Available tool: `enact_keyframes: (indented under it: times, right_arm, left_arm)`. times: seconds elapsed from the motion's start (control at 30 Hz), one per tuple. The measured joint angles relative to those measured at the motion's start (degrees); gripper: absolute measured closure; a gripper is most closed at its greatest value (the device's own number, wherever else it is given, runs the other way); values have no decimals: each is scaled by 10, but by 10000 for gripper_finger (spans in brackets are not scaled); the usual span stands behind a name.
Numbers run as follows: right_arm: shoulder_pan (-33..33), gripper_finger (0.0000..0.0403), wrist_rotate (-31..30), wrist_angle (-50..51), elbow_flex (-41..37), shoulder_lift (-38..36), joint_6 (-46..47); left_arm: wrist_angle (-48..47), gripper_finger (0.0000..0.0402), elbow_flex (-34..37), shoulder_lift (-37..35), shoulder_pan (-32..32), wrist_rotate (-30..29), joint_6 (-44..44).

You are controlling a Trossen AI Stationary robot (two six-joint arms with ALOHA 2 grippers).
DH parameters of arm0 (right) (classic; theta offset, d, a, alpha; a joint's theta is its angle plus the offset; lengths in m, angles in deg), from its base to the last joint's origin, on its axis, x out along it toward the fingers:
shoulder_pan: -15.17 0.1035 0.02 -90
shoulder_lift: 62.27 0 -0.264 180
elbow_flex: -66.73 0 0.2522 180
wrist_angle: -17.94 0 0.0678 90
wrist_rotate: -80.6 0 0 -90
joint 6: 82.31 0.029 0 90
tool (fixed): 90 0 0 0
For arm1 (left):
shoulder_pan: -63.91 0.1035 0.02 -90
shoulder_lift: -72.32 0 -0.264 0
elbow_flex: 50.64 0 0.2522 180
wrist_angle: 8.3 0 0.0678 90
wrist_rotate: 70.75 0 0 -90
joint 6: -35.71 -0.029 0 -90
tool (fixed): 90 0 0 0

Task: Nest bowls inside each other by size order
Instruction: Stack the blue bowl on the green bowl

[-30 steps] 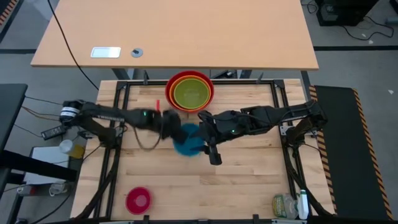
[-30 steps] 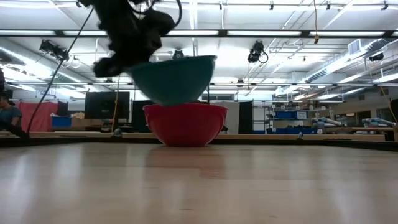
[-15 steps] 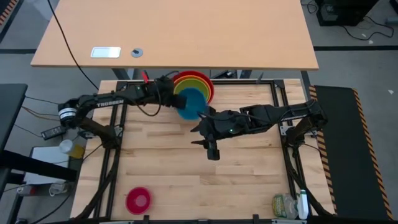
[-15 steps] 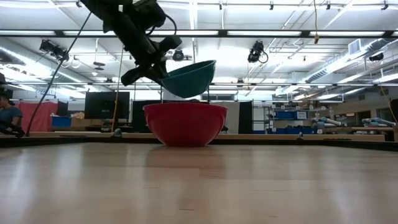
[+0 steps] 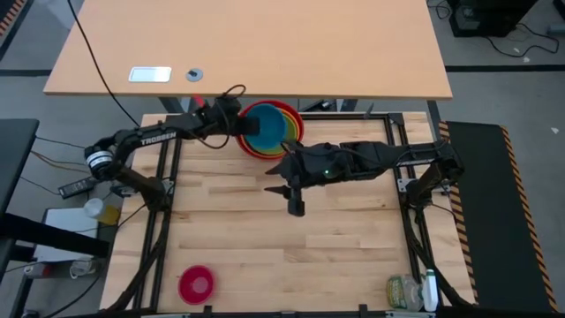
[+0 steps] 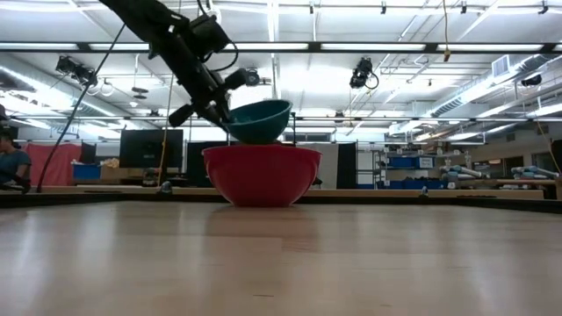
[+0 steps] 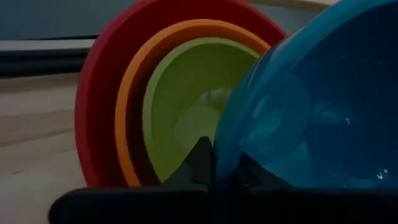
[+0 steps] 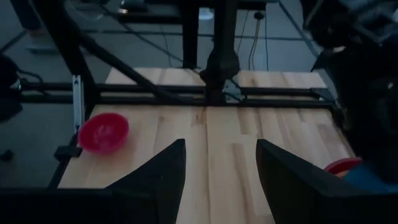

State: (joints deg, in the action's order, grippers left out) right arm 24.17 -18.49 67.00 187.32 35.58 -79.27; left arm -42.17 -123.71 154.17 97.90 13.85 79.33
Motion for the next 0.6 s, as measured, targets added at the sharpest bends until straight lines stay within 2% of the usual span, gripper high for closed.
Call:
enact_keyframes:
  times: [0.2, 0.43, 0.5, 0.6]
  right_arm:
    - [-6, 202, 11, -14, 0, 0, 4]
    - [-7, 202, 12, 3, 0, 0, 16]
    - [-7, 202, 12, 3, 0, 0, 17]
    - [-7, 202, 12, 3, 0, 0, 17]
  left_arm:
    - [19, 389, 0, 42, -7, 0, 27]
    - [32, 389, -3, 52, -22, -28, 19]
    - [20, 389, -24, 56, -26, -43, 3]
    - [-40, 389, -94, 81, -31, -66, -41]
